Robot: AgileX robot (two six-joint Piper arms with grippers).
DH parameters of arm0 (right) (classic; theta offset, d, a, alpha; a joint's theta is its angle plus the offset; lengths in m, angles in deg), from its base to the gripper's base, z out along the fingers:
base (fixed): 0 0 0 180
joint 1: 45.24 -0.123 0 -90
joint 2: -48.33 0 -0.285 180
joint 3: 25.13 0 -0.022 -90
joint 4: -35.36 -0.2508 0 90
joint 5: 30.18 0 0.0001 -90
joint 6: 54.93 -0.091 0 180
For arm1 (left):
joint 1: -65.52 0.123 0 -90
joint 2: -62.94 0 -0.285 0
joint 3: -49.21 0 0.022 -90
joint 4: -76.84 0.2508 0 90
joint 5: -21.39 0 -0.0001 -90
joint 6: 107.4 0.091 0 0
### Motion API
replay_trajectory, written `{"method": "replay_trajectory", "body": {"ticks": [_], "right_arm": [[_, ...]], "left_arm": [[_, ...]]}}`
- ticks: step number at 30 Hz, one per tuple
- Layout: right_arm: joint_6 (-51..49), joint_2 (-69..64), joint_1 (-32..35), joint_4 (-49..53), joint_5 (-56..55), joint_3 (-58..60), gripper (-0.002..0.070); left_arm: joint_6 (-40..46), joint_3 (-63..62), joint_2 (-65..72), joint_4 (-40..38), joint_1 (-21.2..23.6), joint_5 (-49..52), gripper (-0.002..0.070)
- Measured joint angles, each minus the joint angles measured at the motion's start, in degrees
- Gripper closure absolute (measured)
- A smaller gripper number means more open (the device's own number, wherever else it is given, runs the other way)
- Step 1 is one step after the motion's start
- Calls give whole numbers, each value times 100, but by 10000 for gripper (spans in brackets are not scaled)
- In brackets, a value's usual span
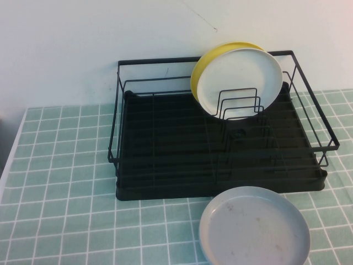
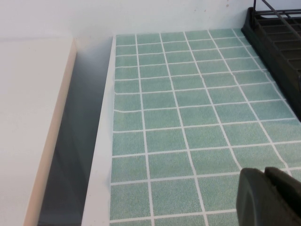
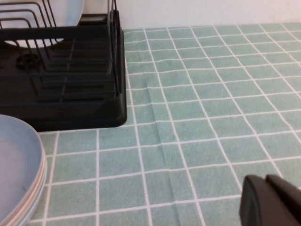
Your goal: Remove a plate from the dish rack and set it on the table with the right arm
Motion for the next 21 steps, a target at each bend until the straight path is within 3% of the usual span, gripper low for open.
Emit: {"method": "replay_trajectory", "body": {"ticks": [12, 15, 21], "right_arm": [[0, 0, 0, 27, -168, 13, 679], [78, 0, 0, 180, -972, 54, 679], [101, 0, 0, 370, -3581, 54, 679]], "left_arm": [[0, 0, 0, 0, 0, 0, 678], [0, 0, 0, 0, 0, 0, 678], [0, 0, 0, 0, 0, 0, 678]]}}
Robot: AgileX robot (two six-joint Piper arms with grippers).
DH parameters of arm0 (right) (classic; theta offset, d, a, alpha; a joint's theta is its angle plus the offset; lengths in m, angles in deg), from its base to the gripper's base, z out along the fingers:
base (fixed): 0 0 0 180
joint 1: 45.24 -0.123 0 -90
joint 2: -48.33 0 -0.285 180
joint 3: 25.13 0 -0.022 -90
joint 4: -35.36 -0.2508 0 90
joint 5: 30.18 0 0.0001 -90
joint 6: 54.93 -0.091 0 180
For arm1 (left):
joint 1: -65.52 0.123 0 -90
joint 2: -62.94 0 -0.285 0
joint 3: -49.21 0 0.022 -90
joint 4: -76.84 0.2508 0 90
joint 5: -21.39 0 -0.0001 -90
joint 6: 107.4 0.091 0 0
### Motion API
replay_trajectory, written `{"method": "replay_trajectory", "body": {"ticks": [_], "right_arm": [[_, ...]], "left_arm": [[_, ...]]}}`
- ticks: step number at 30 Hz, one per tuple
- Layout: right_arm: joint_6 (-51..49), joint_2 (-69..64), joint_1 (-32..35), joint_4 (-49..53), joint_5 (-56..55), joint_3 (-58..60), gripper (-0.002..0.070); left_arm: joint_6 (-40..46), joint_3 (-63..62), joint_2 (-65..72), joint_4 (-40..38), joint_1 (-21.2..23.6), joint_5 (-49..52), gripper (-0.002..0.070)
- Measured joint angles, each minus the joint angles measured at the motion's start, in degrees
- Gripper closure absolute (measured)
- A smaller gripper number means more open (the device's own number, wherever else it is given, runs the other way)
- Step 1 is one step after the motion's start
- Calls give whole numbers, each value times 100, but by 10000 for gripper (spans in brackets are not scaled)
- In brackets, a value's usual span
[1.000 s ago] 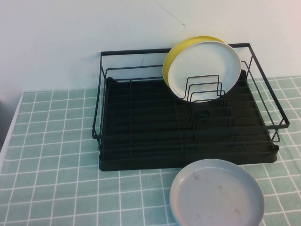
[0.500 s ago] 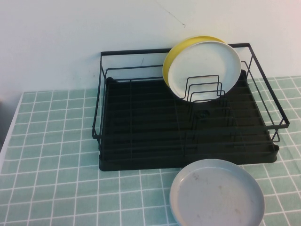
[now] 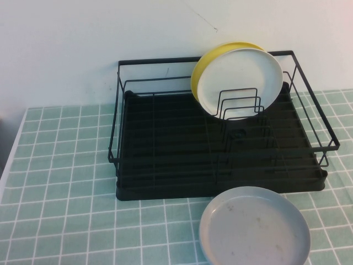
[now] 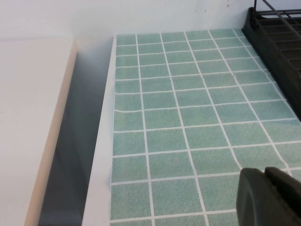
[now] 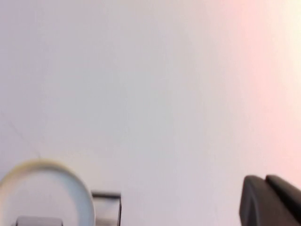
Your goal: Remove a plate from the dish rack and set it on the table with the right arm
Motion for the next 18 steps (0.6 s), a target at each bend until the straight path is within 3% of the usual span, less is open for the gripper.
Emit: {"method": "replay_trajectory", "body": {"ticks": [6, 11, 18], "right_arm": [[23, 0, 0, 51, -1769, 0, 679], [134, 10, 0, 16, -2036, 0, 679], [140, 10, 0, -73, -162, -703, 679]], "left_arm": [[0, 0, 0, 0, 0, 0, 678], [0, 0, 0, 0, 0, 0, 678], [0, 0, 0, 0, 0, 0, 678]]}}
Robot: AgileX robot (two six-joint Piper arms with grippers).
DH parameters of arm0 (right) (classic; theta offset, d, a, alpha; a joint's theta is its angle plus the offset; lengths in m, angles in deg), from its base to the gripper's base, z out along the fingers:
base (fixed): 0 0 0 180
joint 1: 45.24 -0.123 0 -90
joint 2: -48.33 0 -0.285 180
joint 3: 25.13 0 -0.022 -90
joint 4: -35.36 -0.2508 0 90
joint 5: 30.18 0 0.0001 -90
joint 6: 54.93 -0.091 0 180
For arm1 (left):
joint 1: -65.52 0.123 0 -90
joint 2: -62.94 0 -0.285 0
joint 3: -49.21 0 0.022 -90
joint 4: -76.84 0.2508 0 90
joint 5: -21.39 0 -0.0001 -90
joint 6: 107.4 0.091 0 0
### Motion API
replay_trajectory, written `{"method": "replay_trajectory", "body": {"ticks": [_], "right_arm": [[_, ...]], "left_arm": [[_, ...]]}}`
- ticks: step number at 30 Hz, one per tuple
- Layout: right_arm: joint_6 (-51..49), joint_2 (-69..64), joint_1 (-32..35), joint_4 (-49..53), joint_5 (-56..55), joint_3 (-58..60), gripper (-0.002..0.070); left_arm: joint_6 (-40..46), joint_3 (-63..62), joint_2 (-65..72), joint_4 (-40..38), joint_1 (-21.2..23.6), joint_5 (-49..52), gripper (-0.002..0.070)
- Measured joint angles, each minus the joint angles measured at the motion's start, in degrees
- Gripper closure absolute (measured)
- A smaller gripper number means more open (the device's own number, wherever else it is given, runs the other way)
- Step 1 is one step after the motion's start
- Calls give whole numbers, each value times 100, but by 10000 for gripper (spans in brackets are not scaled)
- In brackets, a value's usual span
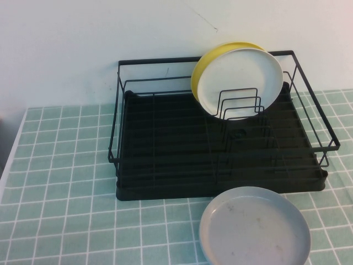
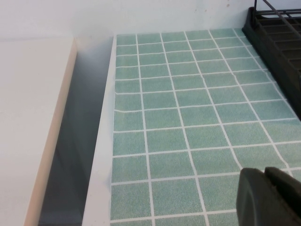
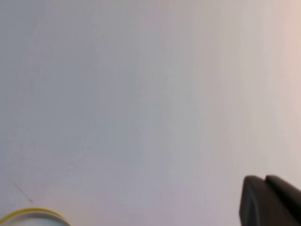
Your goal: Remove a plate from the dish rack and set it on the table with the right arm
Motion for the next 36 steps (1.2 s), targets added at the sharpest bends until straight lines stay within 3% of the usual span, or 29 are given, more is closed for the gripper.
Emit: {"method": "replay_trajectory", "body": {"ticks": [5, 12, 18, 28, 31, 36], "right_arm": [[-12, -411, 0, -51, 1496, -1283, 679], [329, -2402, 0, -205, 4172, -3410, 679], [2426, -4503, 0, -1350, 5418, -4884, 679], [6696, -7200, 0, -3669, 5498, -6106, 675], [7953, -7930, 0, -4447, 5484, -6375, 598], [8850, -9118, -12, -5294, 5390, -6884, 348]], "left_arm": [[0, 0, 0, 0, 0, 0, 678], [0, 0, 0, 0, 0, 0, 678], [0, 0, 0, 0, 0, 0, 678], [0, 0, 0, 0, 0, 0, 678], [0, 0, 0, 0, 0, 0, 678], [0, 0, 0, 0, 0, 0, 678]]}}
